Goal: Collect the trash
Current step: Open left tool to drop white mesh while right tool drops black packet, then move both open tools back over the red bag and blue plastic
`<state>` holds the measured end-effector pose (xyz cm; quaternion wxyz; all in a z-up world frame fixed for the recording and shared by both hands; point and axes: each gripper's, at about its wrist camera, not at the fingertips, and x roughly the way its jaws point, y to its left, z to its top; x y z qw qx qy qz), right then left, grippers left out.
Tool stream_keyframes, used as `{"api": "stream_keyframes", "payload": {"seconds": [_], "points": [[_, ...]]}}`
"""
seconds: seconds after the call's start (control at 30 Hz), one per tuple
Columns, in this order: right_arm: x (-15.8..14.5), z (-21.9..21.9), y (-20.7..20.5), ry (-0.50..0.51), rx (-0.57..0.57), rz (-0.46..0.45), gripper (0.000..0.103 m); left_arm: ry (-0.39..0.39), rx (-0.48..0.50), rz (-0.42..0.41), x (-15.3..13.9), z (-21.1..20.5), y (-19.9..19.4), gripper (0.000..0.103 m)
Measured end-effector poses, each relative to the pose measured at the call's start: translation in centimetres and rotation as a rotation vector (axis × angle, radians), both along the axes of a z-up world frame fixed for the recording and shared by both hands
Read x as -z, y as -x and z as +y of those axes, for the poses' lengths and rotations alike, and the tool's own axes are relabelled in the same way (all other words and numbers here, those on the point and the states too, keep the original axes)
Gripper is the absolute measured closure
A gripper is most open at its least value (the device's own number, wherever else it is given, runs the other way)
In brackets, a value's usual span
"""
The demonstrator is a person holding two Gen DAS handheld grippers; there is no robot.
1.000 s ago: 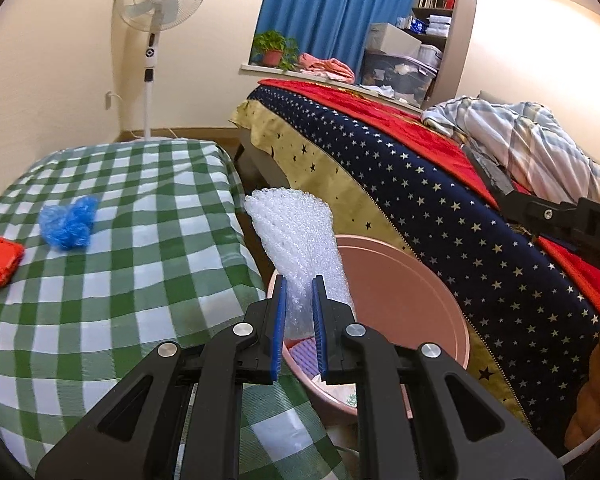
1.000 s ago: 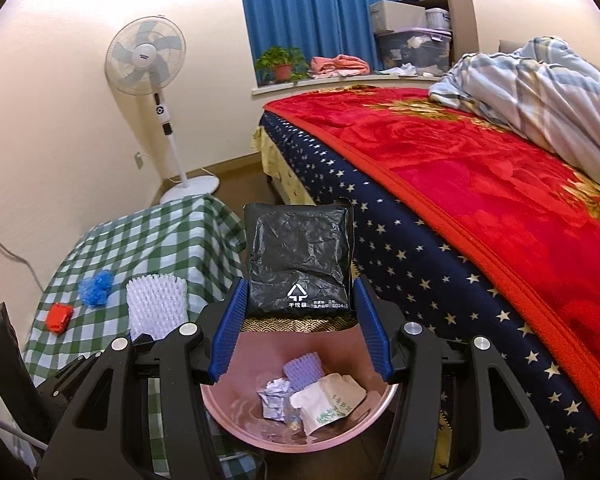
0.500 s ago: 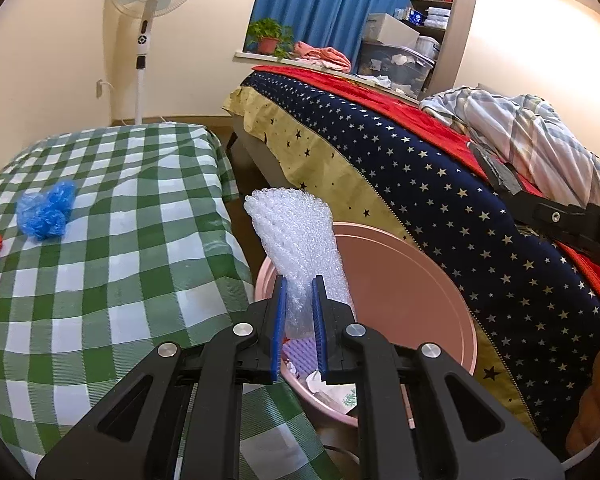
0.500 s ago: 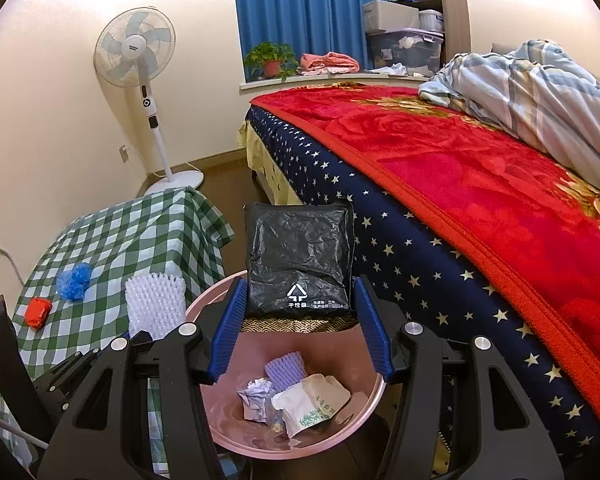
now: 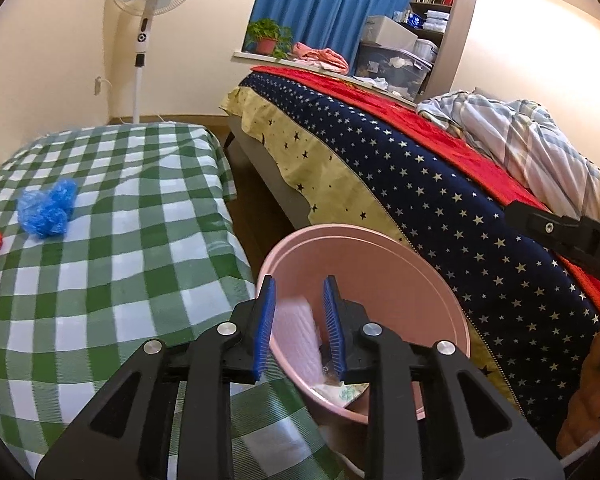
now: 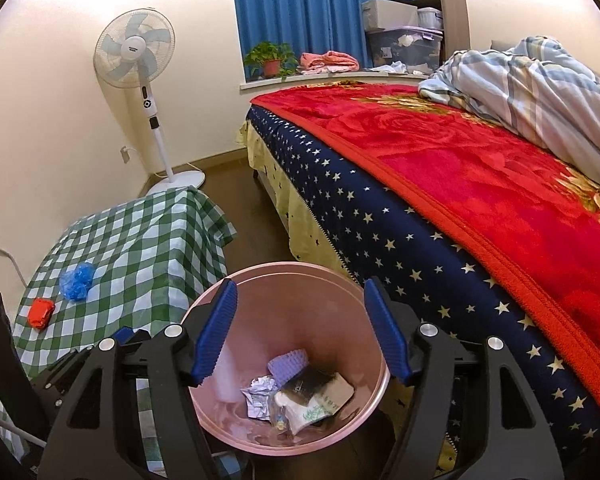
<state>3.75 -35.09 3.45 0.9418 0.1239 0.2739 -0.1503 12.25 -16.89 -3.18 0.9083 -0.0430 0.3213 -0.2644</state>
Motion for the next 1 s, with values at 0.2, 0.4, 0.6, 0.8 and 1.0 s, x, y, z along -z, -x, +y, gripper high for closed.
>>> {"api": "stream_keyframes", "payload": {"seconds": [0.2,0.4,0.6,0.8,1.0], "points": [[-0.1,1.5,-0.1,0.01,-0.033,-0.02,0.037,0.002,-0.046,-0.004,-0.3,2.0,0.0,0.078],[-0.7,2.8,-0.2,0.009,-0.063,-0.079,0.037,-0.001,-0.098,-0.016,-0.6,4.2,-0.3,0.078],[-0.8,5.2,-1.1,0.007,-0.121,-0.128,0.037,-0.002,-0.177,-0.025,-0.5,7.2,-0.9,0.078],[-1.0,8.4,-2.4,0.001,-0.225,-0.182,0.037,0.004,-0.292,-0.029,-0.2,10.9,-1.8,0.078],[-0.8,11.7,-4.1,0.003,-0.327,-0.226,0.046,-0.008,-0.418,-0.026,0.2,14.5,-2.6,0.078]]}}
